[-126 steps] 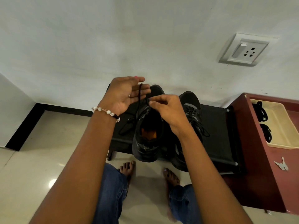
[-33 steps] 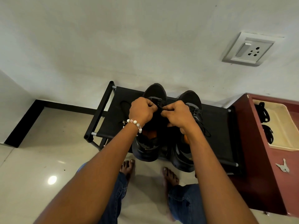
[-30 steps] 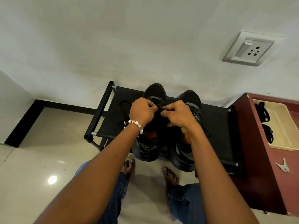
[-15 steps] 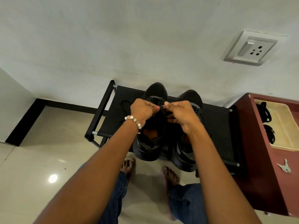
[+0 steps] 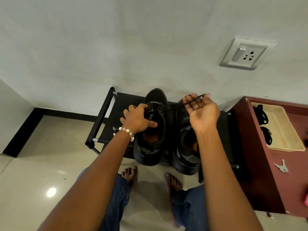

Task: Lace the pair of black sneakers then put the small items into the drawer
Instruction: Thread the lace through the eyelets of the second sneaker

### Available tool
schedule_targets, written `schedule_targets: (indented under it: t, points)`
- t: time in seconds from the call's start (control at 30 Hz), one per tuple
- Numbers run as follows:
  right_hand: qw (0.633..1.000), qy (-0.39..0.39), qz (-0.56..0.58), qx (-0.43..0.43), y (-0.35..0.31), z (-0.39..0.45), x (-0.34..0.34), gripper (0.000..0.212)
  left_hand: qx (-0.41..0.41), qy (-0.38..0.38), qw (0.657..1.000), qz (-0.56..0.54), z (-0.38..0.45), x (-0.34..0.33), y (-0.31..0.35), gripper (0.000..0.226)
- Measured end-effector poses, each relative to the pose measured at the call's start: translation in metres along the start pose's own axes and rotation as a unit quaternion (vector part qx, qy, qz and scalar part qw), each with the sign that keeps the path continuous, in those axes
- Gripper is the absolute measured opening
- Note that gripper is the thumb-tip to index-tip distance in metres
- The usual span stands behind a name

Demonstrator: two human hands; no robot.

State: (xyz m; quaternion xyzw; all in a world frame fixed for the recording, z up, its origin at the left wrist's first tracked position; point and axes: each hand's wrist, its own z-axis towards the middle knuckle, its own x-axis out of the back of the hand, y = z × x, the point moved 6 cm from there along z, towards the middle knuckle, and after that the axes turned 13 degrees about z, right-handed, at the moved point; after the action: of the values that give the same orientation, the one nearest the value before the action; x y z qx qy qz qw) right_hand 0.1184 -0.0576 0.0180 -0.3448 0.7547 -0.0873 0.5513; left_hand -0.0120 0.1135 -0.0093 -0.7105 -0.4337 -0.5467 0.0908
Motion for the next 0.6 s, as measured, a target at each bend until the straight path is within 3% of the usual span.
schedule_targets:
  t: [0.07, 0.13, 0.17, 0.27, 0.3, 0.33, 0.37, 0.43, 0.47, 0.53, 0.57, 0.6]
  points:
    - [0.992, -0.020, -0.105, 0.069, -0.010, 0.002, 0.001, 0.016, 0.023, -0.018, 1.000, 0.008, -0.001, -0.003, -0.004, 0.095]
    - [0.929, -0.091, -0.334, 0.129, -0.002, 0.001, -0.009, 0.010, 0.031, -0.028, 0.999, 0.019, 0.000, -0.006, -0.007, 0.100]
    - [0.868, -0.143, -0.450, 0.154, 0.008, -0.002, -0.016, 0.006, 0.033, -0.029, 0.999, 0.021, 0.001, -0.006, -0.008, 0.102]
    - [0.587, -0.263, -0.747, 0.167, 0.054, -0.006, -0.020, 0.021, 0.032, -0.027, 0.999, 0.014, 0.002, -0.007, -0.008, 0.102]
    - [0.532, -0.265, -0.787, 0.163, 0.061, -0.007, -0.019, 0.022, 0.032, -0.026, 0.999, 0.012, 0.003, -0.008, -0.009, 0.103]
    - [0.521, -0.256, -0.800, 0.153, 0.064, -0.007, -0.018, 0.021, 0.034, -0.027, 0.999, 0.006, 0.004, -0.009, -0.010, 0.104]
    - [0.538, -0.245, -0.793, 0.146, 0.062, -0.006, -0.017, 0.019, 0.034, -0.030, 0.999, -0.002, 0.005, -0.009, -0.011, 0.106]
    - [0.622, -0.213, -0.742, 0.133, 0.049, -0.003, -0.016, 0.014, 0.033, -0.033, 0.999, -0.013, 0.007, -0.010, -0.012, 0.110]
    - [0.689, -0.183, -0.691, 0.121, 0.040, -0.001, -0.014, 0.012, 0.033, -0.036, 0.999, -0.016, 0.008, -0.010, -0.013, 0.112]
    - [0.862, -0.119, -0.484, 0.092, 0.019, 0.003, -0.010, 0.009, 0.032, -0.038, 0.998, -0.024, 0.009, -0.011, -0.013, 0.116]
    - [0.927, -0.106, -0.350, 0.078, 0.009, 0.002, -0.008, 0.009, 0.032, -0.039, 0.998, -0.028, 0.009, -0.011, -0.013, 0.117]
    - [0.966, -0.107, -0.228, 0.061, 0.001, 0.003, -0.007, 0.011, 0.030, -0.041, 0.998, -0.033, 0.010, -0.012, -0.013, 0.117]
